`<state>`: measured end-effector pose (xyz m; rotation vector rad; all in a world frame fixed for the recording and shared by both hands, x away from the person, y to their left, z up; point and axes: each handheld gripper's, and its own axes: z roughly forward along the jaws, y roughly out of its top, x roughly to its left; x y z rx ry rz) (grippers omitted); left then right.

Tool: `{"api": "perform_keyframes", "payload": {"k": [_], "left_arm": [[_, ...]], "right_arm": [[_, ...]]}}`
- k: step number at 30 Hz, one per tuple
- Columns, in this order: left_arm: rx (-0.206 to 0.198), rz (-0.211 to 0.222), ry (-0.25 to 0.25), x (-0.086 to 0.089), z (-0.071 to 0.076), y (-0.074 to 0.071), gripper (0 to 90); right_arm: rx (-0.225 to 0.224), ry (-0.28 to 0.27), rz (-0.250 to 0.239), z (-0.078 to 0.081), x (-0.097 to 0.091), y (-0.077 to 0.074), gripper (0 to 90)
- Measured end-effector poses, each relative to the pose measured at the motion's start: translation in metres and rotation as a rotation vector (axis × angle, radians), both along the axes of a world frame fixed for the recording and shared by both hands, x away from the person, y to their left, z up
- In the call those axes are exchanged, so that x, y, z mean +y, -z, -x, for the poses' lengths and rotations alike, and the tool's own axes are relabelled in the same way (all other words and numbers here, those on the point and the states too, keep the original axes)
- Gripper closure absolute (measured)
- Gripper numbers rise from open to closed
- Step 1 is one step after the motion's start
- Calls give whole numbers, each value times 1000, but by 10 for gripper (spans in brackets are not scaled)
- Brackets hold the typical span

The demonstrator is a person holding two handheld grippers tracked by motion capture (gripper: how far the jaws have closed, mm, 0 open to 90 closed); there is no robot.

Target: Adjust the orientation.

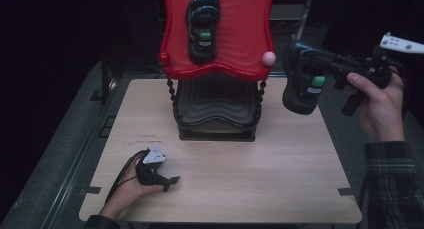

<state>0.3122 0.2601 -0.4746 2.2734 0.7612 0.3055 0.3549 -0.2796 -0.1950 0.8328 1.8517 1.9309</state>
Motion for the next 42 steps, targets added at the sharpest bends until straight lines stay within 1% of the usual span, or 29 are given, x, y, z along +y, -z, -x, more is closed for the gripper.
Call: {"api": "perform_keyframes", "payload": {"k": [4,10,14,18,24,27,28,29,30,31,34,39,42], "left_arm": [[-1,0,0,0,0,0,0],[-2,2,-1,0,0,0,0],[-2,1,0,0,0,0,0],[-2,0,0,0,0,0,0],[-2,2,-1,0,0,0,0],[-2,0,3,0,0,0,0],[-2,0,3,0,0,0,0],[-2,-1,4,0,0,0,0],[-2,-1,4,0,0,0,0],[-1,-1,6,0,0,0,0],[-2,1,5,0,0,0,0],[-2,1,5,0,0,0,0],[-3,2,5,0,0,0,0]], "right_arm": [[-29,-3,-17,-5,5,-23,671],[-64,-18,-29,-16,20,-54,672],[-73,-25,-52,-29,34,-68,672],[-80,-35,-67,-45,50,-76,672],[-76,-46,-78,-71,75,-80,672],[-71,-55,-69,-82,86,-79,672],[-71,-55,-69,-82,86,-79,672],[-66,-60,-61,-89,94,-78,672],[-66,-60,-61,-89,94,-78,672],[-60,-63,-48,-96,100,-76,672],[-50,-67,-27,-105,109,-74,672],[-43,-64,15,-117,123,-72,671],[-39,-64,30,-122,129,-70,672]]}}
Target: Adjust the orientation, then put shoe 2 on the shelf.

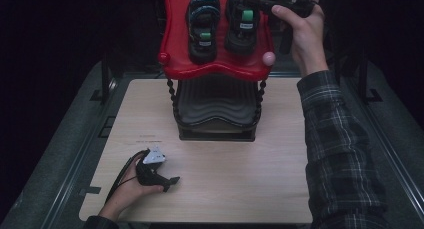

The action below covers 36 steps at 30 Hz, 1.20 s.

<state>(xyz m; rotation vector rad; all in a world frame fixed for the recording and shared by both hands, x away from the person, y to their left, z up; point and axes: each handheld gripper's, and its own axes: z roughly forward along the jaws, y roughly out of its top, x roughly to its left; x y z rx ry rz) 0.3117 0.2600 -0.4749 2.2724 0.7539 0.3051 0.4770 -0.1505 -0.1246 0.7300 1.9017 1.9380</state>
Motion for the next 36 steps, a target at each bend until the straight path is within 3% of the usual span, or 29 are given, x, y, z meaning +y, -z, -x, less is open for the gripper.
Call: {"api": "perform_keyframes", "payload": {"k": [11,21,25,36], "left_arm": [[-1,2,1,0,0,0,0],[0,-1,4,0,0,0,0],[0,-1,4,0,0,0,0],[0,-2,6,0,-1,0,0]], "right_arm": [[-11,5,47,-5,15,5,671],[-36,-2,152,6,20,10,635],[-31,-3,145,7,19,11,610],[-9,-10,78,13,5,15,390]]}}
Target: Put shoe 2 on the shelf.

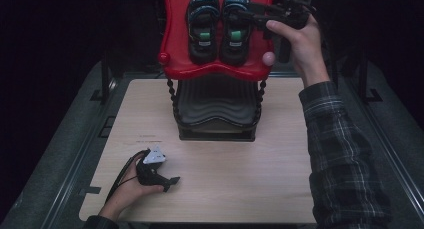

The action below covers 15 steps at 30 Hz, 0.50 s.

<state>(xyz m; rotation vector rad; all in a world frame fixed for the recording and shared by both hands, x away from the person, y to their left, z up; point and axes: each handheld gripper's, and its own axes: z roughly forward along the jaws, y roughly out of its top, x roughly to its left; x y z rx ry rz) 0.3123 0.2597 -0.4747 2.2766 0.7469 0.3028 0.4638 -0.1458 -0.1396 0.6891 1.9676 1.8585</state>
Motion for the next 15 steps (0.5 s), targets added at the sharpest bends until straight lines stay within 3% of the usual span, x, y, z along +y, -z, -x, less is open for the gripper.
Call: {"api": "perform_keyframes", "payload": {"k": [5,15], "left_arm": [[1,0,0,0,0,0,0],[1,0,-3,0,0,0,0]], "right_arm": [[10,2,-37,13,-22,5,333],[14,29,-56,43,-66,29,324]]}}
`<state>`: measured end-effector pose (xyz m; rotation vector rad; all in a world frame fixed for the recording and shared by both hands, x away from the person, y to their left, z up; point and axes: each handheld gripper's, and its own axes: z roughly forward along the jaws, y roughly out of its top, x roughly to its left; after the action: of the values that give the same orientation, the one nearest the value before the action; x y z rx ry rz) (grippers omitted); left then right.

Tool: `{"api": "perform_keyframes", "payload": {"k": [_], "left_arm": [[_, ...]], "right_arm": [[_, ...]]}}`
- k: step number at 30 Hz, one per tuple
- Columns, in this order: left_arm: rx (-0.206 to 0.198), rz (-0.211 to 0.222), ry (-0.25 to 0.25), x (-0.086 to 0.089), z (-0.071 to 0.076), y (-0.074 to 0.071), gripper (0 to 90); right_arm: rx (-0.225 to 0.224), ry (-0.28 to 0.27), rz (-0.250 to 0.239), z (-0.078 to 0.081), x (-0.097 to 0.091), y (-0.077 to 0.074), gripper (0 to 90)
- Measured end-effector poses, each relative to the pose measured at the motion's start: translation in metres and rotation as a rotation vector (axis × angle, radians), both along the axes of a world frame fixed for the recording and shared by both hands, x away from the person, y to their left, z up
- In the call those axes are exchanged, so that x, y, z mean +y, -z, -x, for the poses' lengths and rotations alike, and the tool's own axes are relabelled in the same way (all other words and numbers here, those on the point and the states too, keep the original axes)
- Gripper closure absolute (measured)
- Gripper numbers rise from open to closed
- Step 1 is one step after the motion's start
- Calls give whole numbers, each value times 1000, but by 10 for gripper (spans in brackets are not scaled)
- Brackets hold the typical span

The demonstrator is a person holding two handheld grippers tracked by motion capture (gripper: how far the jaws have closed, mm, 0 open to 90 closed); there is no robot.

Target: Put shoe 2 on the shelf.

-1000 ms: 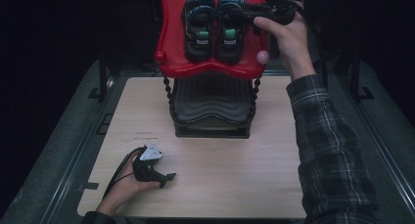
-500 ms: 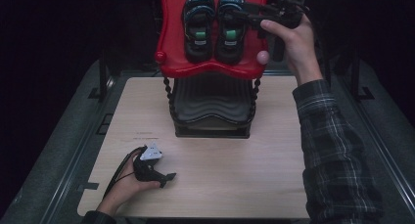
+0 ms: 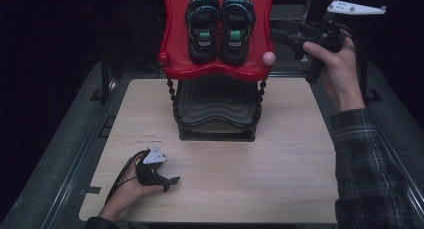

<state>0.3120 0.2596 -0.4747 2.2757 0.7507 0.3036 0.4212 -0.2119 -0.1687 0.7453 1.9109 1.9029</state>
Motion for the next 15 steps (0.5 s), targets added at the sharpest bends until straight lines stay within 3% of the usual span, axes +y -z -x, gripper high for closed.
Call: {"api": "perform_keyframes", "payload": {"k": [9,15], "left_arm": [[2,0,1,0,0,0,0],[2,0,1,0,0,0,0]], "right_arm": [[27,28,20,26,-29,35,324],[69,41,54,46,-44,76,317]]}}
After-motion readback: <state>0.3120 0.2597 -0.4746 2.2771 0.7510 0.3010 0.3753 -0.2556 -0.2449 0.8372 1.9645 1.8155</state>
